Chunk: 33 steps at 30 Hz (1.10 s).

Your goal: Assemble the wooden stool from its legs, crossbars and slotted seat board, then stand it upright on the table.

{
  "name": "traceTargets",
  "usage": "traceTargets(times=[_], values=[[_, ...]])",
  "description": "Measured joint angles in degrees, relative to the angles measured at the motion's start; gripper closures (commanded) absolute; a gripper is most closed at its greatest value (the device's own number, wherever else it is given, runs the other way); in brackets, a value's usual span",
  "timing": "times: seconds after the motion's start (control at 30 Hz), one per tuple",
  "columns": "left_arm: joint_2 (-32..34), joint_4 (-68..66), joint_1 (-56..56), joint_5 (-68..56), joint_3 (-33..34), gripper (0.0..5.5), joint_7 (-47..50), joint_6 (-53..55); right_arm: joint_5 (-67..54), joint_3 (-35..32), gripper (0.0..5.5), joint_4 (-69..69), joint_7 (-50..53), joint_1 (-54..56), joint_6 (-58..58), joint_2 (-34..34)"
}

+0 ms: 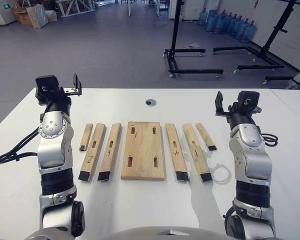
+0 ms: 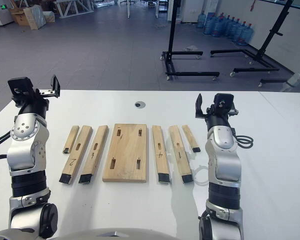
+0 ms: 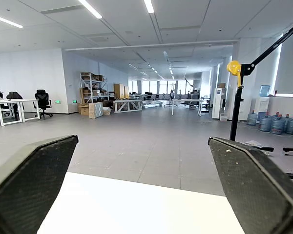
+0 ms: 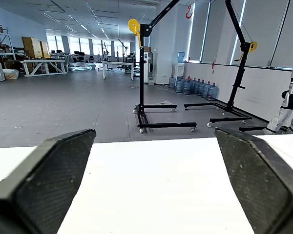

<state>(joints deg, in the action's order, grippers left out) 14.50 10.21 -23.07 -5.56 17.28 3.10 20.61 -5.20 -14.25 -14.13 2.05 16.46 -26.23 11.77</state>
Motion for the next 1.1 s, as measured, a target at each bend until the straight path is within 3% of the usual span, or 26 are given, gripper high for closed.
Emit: traceTargets(times=[0.13,0.2,1.1], values=[[0.0,0.0,0.0,0.5,-0.6,0.61,0.0,0.0,0.0,0.1,1.00,0.0,0.1,0.0,0.0,0.0],[0.0,0.0,0.0,0.9,-0.7,0.92,0.1,0.0,0.0,0.1,1.36,0.0,0.3,0.0,0.0,0.0],[0.0,0.0,0.0,1.9,-1.9,0.92,-0.1,-0.3,-0.1,-0.4,1.36,0.0,0.9,0.0,0.0,-0.1]])
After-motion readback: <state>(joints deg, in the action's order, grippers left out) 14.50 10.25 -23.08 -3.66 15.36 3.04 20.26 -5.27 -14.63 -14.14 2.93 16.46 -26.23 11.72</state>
